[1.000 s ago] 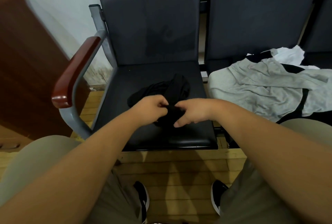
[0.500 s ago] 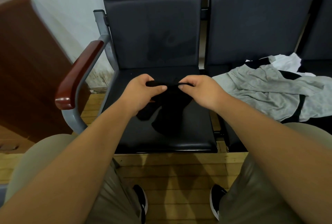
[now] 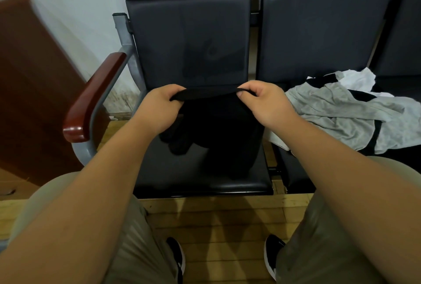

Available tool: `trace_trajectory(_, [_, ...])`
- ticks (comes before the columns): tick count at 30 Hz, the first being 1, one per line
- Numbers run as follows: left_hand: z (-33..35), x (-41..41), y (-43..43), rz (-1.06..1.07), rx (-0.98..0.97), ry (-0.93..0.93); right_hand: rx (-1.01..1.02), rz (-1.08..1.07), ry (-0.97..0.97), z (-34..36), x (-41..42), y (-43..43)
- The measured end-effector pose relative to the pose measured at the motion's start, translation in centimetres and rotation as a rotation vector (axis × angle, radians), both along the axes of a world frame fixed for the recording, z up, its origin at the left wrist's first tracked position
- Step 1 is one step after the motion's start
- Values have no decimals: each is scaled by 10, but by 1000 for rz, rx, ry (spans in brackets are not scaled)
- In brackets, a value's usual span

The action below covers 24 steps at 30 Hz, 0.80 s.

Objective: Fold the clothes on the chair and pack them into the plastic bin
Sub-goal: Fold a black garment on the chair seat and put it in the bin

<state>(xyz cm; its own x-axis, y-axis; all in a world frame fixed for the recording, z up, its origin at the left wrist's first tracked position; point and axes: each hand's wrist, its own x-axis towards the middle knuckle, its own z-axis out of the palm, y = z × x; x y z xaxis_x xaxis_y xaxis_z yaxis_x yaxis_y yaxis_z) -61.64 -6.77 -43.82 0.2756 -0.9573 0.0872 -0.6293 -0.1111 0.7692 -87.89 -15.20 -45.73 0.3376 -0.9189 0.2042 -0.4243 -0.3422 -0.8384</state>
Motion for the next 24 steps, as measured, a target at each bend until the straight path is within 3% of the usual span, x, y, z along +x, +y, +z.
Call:
trace_trajectory(4, [5,-3,-2,58,-20,389,-78,-16,52,0,-2,-5])
trace_trajectory(9, [17,3,-3,178,-142,631,-122,-33,123,7,-6,-5])
trace_trajectory(15, [25,7,-4,338,-165,980,93,217,269,16,-12,1])
trace_trajectory(20, [30,18,-3,499,-256,1145,394,481,580,13,-17,3])
trace_trajectory(22, [32,32,-4,553,-290,1158,350,432,687,-1,-17,-2])
trace_trajectory(24, [35,40,-3,579,-268,1063,298,322,658,-10,-17,-8])
